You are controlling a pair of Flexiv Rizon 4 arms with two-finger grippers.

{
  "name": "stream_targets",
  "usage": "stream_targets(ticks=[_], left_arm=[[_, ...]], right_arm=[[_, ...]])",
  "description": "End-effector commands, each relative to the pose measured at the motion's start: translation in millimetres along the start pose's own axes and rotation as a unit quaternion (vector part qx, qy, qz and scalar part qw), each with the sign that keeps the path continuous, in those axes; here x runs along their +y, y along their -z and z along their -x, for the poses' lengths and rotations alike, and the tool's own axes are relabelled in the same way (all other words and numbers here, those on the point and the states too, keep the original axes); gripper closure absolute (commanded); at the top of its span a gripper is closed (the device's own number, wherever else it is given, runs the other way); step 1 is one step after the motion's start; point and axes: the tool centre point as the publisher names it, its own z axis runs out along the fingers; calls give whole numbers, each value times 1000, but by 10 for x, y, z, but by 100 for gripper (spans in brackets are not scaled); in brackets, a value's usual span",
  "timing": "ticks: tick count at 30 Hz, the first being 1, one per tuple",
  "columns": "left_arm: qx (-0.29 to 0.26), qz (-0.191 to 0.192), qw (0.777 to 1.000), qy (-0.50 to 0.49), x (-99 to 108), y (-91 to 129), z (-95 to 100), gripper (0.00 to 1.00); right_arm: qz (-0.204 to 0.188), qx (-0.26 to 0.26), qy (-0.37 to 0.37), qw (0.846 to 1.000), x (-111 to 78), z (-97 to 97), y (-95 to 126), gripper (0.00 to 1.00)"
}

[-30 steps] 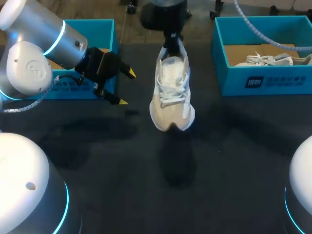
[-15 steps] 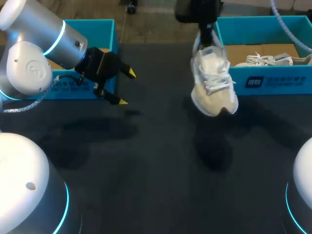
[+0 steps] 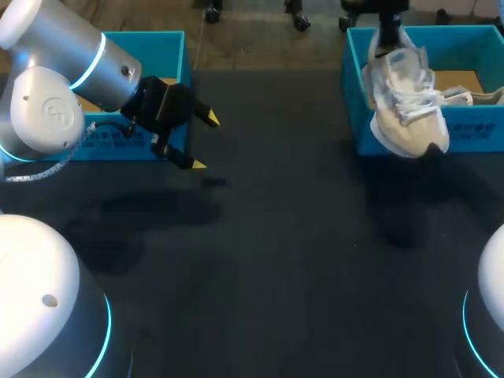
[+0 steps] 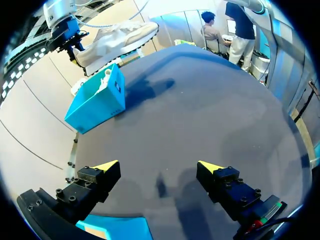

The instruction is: Take the shoe out of the shoebox, open the shoe tongue, remove and reinsert the insole, then place the shoe into the shoebox

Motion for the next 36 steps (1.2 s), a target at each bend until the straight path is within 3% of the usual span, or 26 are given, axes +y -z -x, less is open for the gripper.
stream_targets(ticks=[1,14,20,24,31,36], left_arm=[[-1,1,1000,0,-1,7,-9,0],[-1,1,1000,0,-1,7,-9,0],[-1,1,1000,0,-1,7,-9,0],[-1,1,1000,0,-1,7,-9,0],[-1,1,1000,0,-1,7,-9,0],[-1,1,1000,0,-1,7,-9,0]], right_arm=[[20,-1,1,1000,-53,-15,14,100],[20,-1,1,1000,-53,-15,14,100],[27,-7,-31,999,-250,309,-167,100],[19,-5,-47,999,-479,586,-314,100],[40,-10,-68,997,-854,1022,-589,100],[10,4,-61,998,-1109,1312,-696,100]])
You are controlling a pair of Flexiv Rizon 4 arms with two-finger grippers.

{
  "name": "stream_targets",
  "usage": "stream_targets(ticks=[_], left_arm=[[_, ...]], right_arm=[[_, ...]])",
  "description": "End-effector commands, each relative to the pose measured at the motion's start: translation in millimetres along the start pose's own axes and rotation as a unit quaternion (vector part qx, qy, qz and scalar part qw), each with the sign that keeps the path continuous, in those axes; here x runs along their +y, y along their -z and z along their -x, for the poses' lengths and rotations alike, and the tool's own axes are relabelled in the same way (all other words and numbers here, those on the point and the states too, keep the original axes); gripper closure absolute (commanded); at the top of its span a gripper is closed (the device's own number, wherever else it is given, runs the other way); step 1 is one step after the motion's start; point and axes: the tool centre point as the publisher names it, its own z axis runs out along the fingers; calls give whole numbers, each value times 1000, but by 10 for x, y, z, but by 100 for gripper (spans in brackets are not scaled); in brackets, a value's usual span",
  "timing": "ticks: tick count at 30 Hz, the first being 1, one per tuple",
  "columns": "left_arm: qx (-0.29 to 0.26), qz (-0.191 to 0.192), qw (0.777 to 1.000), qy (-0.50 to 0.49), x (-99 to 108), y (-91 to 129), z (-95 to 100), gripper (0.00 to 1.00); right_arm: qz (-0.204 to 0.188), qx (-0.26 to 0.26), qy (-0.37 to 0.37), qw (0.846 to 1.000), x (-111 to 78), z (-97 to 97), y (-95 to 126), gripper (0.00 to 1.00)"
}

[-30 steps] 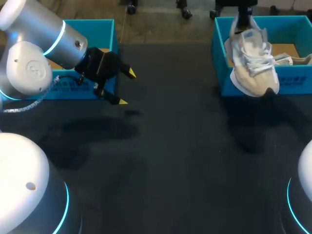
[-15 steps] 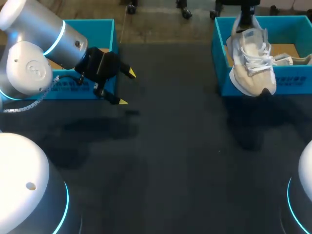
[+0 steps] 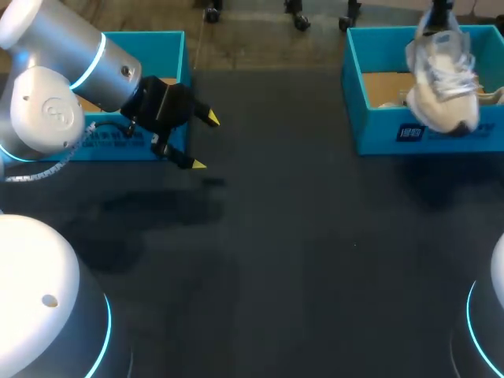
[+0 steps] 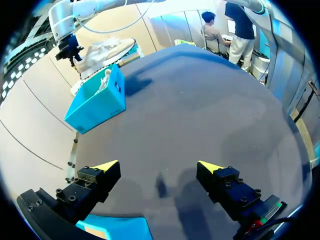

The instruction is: Take the shoe out of the shoebox, open the shoe tongue, remove and reinsert the insole, then place the shoe into the shoebox

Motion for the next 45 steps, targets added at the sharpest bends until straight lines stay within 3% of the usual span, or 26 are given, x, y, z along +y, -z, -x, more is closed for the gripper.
stream_targets(ticks=[1,8,13,18,25,35,41,45], left_arm=[[-1,1,1000,0,-1,6,-9,0],[-1,1,1000,0,-1,6,-9,0],[-1,1,1000,0,-1,6,-9,0],[-1,1,1000,0,-1,6,-9,0],[-1,1,1000,0,-1,6,-9,0],[-1,1,1000,0,-1,6,-9,0],[-1,1,1000,0,-1,6,-9,0],[-1,1,1000,0,-1,6,-9,0]], right_arm=[[-12,24,-2,1000,-144,346,-88,100],[-35,36,-26,998,-421,645,-141,100],[-35,40,-53,997,-514,730,-141,100],[-32,20,-173,984,-564,699,-49,100],[-46,-8,-343,938,-618,640,3,100],[-61,2,-554,830,-784,433,-49,100],[-71,5,-633,770,-898,344,21,100],[-62,11,-642,764,-918,344,24,100]])
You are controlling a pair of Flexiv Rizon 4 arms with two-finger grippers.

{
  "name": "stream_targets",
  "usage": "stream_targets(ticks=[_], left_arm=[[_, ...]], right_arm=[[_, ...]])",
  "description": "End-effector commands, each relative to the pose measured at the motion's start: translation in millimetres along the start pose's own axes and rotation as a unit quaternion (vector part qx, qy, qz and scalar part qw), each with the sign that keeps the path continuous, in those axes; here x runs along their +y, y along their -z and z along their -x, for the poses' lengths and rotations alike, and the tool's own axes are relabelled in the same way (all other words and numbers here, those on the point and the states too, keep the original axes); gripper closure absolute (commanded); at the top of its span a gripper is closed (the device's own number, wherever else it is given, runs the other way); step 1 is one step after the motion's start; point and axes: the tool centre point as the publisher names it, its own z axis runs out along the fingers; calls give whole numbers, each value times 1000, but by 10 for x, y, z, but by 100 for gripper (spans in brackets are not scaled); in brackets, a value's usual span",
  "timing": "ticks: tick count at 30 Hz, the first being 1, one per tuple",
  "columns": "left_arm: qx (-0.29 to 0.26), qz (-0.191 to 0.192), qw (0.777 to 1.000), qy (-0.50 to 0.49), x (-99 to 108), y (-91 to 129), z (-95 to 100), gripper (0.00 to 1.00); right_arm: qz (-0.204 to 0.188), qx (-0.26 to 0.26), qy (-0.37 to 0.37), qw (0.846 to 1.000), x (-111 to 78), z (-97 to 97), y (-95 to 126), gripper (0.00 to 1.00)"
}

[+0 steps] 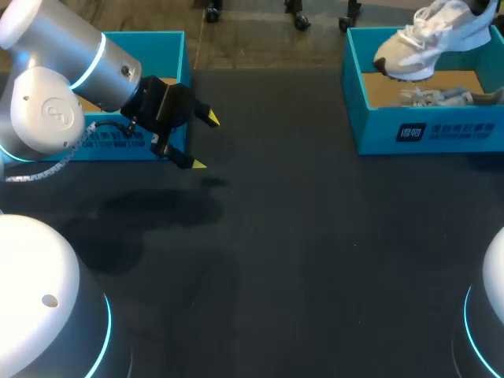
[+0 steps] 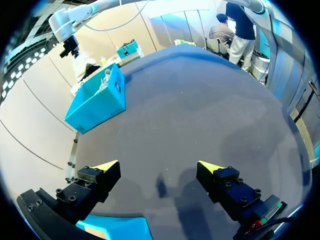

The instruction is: Take the shoe out of the shoebox, open the shoe tongue, remove and reinsert the insole, then place the shoe into the shoebox

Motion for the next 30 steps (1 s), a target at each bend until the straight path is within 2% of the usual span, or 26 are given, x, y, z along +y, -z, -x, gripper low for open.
stream_targets(ticks=[1,17,22,30], left_arm=[[-1,1,1000,0,-2,6,-9,0],[-1,1,1000,0,-2,6,-9,0],[-1,1,1000,0,-2,6,-9,0],[-1,1,1000,0,-2,6,-9,0]], right_arm=[[-7,15,-160,987,-52,13,39,100],[-7,15,-160,987,-52,13,39,100],[-12,1,-213,977,-57,98,-131,100],[-7,-11,-228,974,39,242,-287,100]])
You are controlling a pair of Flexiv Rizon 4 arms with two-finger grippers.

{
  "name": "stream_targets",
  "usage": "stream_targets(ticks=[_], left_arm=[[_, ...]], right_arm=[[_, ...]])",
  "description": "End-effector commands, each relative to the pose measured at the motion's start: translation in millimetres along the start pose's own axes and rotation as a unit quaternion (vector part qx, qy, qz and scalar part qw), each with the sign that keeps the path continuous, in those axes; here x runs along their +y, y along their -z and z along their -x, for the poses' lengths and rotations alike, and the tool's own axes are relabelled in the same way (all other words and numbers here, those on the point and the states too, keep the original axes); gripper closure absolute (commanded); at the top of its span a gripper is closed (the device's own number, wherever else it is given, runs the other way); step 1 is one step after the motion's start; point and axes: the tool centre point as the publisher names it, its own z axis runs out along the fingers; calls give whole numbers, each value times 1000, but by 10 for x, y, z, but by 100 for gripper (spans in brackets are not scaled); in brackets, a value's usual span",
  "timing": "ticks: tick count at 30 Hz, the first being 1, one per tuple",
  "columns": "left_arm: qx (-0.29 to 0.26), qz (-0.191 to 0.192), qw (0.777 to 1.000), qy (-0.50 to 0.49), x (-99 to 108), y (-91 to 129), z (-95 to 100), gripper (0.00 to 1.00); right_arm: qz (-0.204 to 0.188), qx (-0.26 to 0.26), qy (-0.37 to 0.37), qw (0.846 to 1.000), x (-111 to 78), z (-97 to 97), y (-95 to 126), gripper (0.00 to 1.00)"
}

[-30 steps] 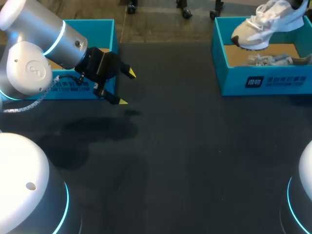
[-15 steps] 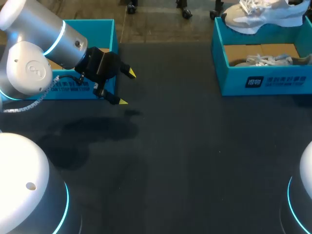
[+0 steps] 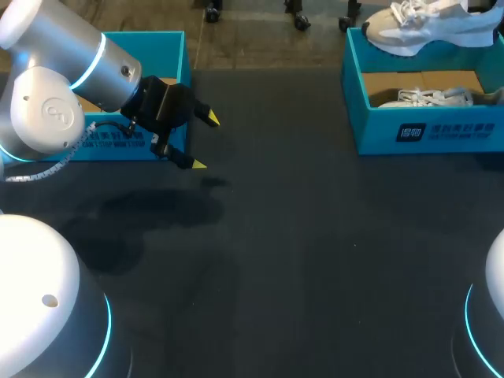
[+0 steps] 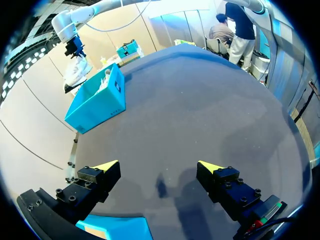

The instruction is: Take the shoe out of the shoebox, open the shoe tongue, remove and reinsert the insole, then place the shoe into the shoebox

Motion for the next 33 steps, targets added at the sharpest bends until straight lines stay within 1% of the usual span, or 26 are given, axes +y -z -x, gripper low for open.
stream_targets(ticks=[1,4,7,11,14,17,18,27,33], left_arm=[[-1,1,1000,0,-2,6,-9,0],[-1,1,1000,0,-2,6,-9,0],[-1,1,1000,0,-2,6,-9,0],[-1,1,1000,0,-2,6,-9,0],[-1,1,1000,0,-2,6,-9,0],[-1,1,1000,0,-2,6,-9,0],[-1,1,1000,0,-2,6,-9,0],[-1,1,1000,0,-2,6,-9,0],[-1,1,1000,0,-2,6,-9,0]], right_arm=[[0,-4,3,1000,109,30,-98,100],[0,-19,4,1000,158,65,-197,100],[0,-16,-2,1000,218,83,-297,100],[-2,-27,2,1000,257,59,-450,100],[-5,-29,-1,1000,273,48,-572,100],[-5,-32,-4,999,276,45,-648,100],[-9,-35,-5,999,274,32,-706,100],[-9,-36,-15,999,328,-4,-920,100],[-10,-35,-24,999,345,-85,-1131,100]])
